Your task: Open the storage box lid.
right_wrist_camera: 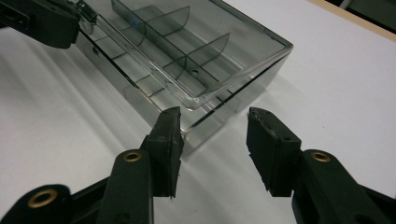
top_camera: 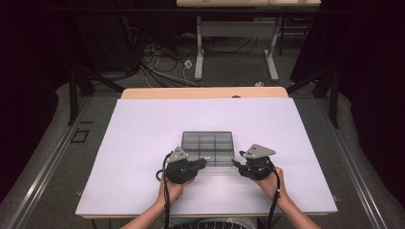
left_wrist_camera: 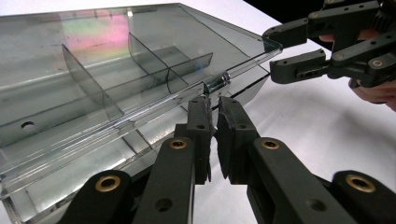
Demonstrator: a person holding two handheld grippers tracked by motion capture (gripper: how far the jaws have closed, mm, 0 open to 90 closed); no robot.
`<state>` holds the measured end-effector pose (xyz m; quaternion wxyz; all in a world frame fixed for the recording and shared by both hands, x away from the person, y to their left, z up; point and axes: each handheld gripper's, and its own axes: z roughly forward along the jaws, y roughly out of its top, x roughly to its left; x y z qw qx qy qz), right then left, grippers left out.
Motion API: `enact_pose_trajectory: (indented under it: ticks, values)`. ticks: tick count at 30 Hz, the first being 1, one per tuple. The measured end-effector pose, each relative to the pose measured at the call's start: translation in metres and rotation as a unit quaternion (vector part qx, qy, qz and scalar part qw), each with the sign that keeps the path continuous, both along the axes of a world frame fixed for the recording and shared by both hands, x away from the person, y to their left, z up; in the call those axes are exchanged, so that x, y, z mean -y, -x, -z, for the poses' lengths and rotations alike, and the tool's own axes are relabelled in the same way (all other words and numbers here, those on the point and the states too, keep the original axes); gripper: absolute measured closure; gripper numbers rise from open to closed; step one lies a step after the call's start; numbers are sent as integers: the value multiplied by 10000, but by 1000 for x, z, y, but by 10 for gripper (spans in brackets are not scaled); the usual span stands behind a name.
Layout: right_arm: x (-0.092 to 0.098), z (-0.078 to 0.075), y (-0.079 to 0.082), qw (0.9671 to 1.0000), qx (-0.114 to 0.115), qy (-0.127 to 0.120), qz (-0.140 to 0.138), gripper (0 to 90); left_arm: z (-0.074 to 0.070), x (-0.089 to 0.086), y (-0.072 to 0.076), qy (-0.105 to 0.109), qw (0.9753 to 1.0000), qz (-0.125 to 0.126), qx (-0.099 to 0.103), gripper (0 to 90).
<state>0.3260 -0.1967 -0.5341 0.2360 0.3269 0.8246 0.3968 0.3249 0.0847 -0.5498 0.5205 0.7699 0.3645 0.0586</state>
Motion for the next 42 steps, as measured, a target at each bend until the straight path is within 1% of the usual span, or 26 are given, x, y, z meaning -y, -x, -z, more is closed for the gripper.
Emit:
enact_pose_trajectory:
  ticks: [3,4,6,7,8,10,11,12,14,15,18,20,21,23,27,28,29,30,31,32,33,35,36,37,40,42]
  values:
    - [-2,1,1,10000,76,-44,-34,604,-1,0,0,32,10000,-14,44,835]
    - [-2,0,2,9999,84,-14,-54,616,-1,0,0,37,10000,-1,32,835]
    - [-3,-1,3,9999,128,-51,-44,621,-1,0,0,48,10000,-31,31,835]
    - [-2,-1,3,9999,157,-61,-20,626,-2,-1,0,38,10000,2,45,835]
    - [-2,-1,3,9999,142,-63,-12,635,-2,-1,0,37,10000,-20,69,835]
    - [-2,-2,3,9998,192,-71,18,646,-2,-1,0,37,10000,-15,73,835]
    - [-3,-2,3,9996,254,-131,84,656,-2,-1,0,42,10000,-14,75,835]
    - [-3,-2,3,9995,276,-131,83,661,-3,-1,0,49,10000,-12,85,835]
    - [-6,-2,5,9994,258,-207,133,679,-3,-1,0,31,10000,8,84,835]
    - [-8,-3,5,9994,284,-173,79,687,-4,-1,0,28,10000,-1,93,834]
    - [-12,-4,8,9991,397,-112,138,695,-4,-2,0,36,9999,-15,122,831]
    - [-10,-4,8,9990,396,-131,146,712,-5,-3,0,25,9999,-40,144,816]
    - [-11,-4,8,9988,429,-177,182,715,-5,-4,1,24,9999,-55,148,804]
    - [-11,-5,8,9987,451,-159,178,714,-6,-5,1,-2,9999,-84,146,780]
    - [-11,-6,9,9988,425,-177,188,714,-6,-8,3,-65,9996,-194,190,717]
    - [-11,-6,9,9987,445,-180,182,714,-7,-9,5,-102,9994,-254,202,697]
    - [-11,-6,10,9986,461,-188,182,713,-7,-10,5,-184,9992,-251,239,683]
    - [-11,-7,10,9985,479,-215,170,713,-8,-11,7,-195,9992,-252,222,663]
    - [-11,-7,10,9985,481,-190,156,713,-8,-12,7,-274,9991,-231,246,642]
    - [-11,-8,10,9985,491,-172,147,713,-9,-12,8,-297,9990,-267,210,617]
    - [-11,-8,10,9985,491,-173,149,713,-9,-12,9,-330,9989,-276,189,580]
    - [-11,-8,10,9986,461,-172,171,713,-10,-15,9,-403,9985,-286,216,515]
    - [-11,-7,10,9985,477,-184,180,713,-11,-17,10,-474,9983,-262,215,477]
    - [-11,-7,10,9985,477,-183,183,713,-12,-18,10,-518,9978,-323,268,446]
    - [-11,-8,10,9984,509,-179,192,714,-15,-24,12,-686,9962,-419,330,403]
    - [-11,-8,10,9983,510,-184,196,715,-18,-30,12,-735,9954,-512,352,390]
